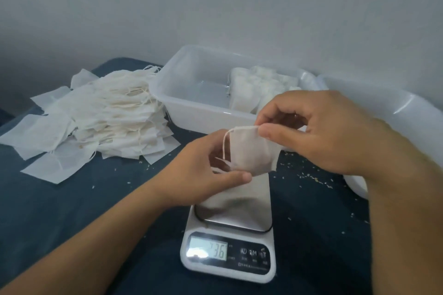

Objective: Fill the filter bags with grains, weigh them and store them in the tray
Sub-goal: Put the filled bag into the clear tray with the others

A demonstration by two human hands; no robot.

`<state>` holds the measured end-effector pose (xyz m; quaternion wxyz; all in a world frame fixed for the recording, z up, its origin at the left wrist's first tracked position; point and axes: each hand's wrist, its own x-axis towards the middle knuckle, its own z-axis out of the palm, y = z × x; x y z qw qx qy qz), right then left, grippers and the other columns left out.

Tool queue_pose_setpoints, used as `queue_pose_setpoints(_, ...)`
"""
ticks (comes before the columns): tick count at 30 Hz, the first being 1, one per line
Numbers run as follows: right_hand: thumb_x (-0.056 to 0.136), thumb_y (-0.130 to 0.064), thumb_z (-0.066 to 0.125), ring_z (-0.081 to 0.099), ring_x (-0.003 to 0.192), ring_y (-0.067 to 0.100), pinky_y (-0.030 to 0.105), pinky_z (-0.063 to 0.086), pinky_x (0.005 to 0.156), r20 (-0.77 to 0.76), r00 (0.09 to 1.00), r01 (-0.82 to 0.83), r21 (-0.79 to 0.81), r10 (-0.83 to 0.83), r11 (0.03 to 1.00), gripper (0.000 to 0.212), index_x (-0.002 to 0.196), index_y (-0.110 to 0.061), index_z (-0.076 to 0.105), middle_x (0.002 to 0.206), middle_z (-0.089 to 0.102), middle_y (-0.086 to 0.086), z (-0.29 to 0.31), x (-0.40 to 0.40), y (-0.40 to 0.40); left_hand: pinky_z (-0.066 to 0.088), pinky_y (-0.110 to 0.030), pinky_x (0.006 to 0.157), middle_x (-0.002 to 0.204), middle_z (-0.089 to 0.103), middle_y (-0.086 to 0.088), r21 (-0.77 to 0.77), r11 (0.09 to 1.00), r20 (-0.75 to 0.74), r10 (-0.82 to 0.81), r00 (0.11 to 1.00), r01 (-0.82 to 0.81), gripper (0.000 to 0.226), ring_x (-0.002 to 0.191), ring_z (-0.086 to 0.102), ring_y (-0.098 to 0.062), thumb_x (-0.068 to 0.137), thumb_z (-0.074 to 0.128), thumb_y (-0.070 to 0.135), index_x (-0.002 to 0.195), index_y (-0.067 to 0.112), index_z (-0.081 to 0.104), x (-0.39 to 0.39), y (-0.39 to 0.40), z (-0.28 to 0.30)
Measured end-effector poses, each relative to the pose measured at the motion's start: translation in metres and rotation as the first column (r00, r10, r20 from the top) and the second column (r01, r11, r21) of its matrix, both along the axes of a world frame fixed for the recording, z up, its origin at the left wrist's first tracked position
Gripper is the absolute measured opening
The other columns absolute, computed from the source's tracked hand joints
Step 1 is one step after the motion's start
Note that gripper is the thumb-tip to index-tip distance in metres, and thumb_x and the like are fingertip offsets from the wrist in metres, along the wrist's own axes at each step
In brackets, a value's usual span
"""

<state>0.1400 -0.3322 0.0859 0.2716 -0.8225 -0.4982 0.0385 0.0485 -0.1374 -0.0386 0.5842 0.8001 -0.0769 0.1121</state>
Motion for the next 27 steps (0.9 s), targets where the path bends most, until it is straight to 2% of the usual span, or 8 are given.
queue_pose_setpoints(2,0.087,-0.043,0.064,0.067,0.089,0.004,0.015,0.051,0.079,0.0,1.0,-0.007,0.018,0.007,1.0,0.012,0.092,-0.037,0.073,0.092,0.071,-0.022,0.0,-0.003,0.001,0.058,-0.026,0.08,0.1,0.076,0.008,0.014,0.999,0.037,0.036,0.999,-0.036,0.029,0.09,0.073,-0.014,0.084,0.081,0.026,0.11,0.034,0.07,0.001,-0.003,0.0)
queue_pose_setpoints(5,0.086,-0.045,0.065,0.067,0.093,0.003,0.015,0.05,0.083,-0.004,1.0,0.002,0.016,-0.002,1.0,0.015,0.099,-0.041,0.072,0.095,0.07,-0.022,0.002,-0.003,0.0,0.059,-0.033,0.078,0.094,0.077,0.006,0.002,0.996,0.052,0.089,0.995,-0.089,0.019,0.085,0.073,-0.018,0.086,0.078,0.03,0.104,0.033,0.072,0.001,-0.006,-0.002)
queue_pose_setpoints(9,0.084,-0.05,0.068,0.064,0.101,0.0,0.017,0.05,0.088,0.011,1.0,0.015,-0.053,-0.015,0.998,0.032,0.116,-0.049,0.066,0.109,0.064,-0.027,0.005,0.0,-0.007,0.06,-0.046,0.082,0.099,0.076,0.005,-0.034,0.987,0.081,0.162,0.983,-0.16,0.028,0.091,0.073,-0.022,0.085,0.076,0.041,0.112,0.036,0.072,0.0,-0.006,-0.002)
queue_pose_setpoints(17,0.084,-0.04,0.075,0.058,0.117,0.0,0.016,0.046,0.094,0.092,0.996,-0.021,-0.024,0.023,1.0,0.021,0.105,-0.04,0.071,0.122,0.063,-0.026,0.003,-0.002,-0.006,0.057,-0.052,0.078,0.091,0.075,0.001,-0.021,0.977,0.071,0.214,0.974,-0.213,0.031,0.085,0.071,-0.026,0.084,0.074,0.047,0.107,0.026,0.072,0.001,-0.005,-0.006)
queue_pose_setpoints(20,0.086,-0.04,0.075,0.053,0.119,-0.009,0.009,0.038,0.098,0.125,0.992,0.004,-0.059,0.004,0.998,0.013,0.099,-0.039,0.073,0.125,0.062,-0.026,-0.001,-0.003,-0.004,0.057,-0.043,0.07,0.081,0.071,0.003,-0.027,0.972,0.066,0.236,0.97,-0.234,0.026,0.075,0.067,-0.021,0.082,0.075,0.047,0.097,0.027,0.071,0.001,-0.005,-0.005)
queue_pose_setpoints(22,0.087,-0.038,0.073,0.051,0.118,-0.013,0.003,0.033,0.095,0.12,0.993,0.001,-0.061,0.006,0.998,0.004,0.091,-0.037,0.073,0.126,0.061,-0.027,-0.002,-0.005,-0.001,0.051,-0.027,0.062,0.074,0.068,0.008,-0.027,0.971,0.066,0.24,0.969,-0.239,0.02,0.066,0.062,-0.011,0.081,0.077,0.046,0.09,0.029,0.07,0.0,-0.006,-0.005)
queue_pose_setpoints(24,0.089,-0.036,0.071,0.053,0.119,-0.01,0.007,0.039,0.091,0.104,0.994,-0.015,-0.046,0.02,0.999,0.002,0.087,-0.035,0.071,0.125,0.061,-0.029,-0.001,-0.008,0.0,0.043,-0.014,0.06,0.07,0.066,0.014,-0.029,0.97,0.067,0.241,0.968,-0.24,0.014,0.062,0.056,-0.001,0.082,0.079,0.042,0.086,0.032,0.069,0.0,-0.007,-0.004)
queue_pose_setpoints(27,0.089,-0.042,0.066,0.051,0.121,-0.009,0.016,0.044,0.088,0.11,0.994,-0.017,-0.063,0.024,0.998,0.005,0.088,-0.037,0.067,0.13,0.058,-0.031,-0.001,-0.01,0.0,0.04,-0.01,0.058,0.068,0.065,0.016,-0.054,0.963,0.061,0.268,0.961,-0.265,0.015,0.059,0.054,0.001,0.084,0.083,0.039,0.084,0.035,0.069,-0.001,-0.006,-0.003)
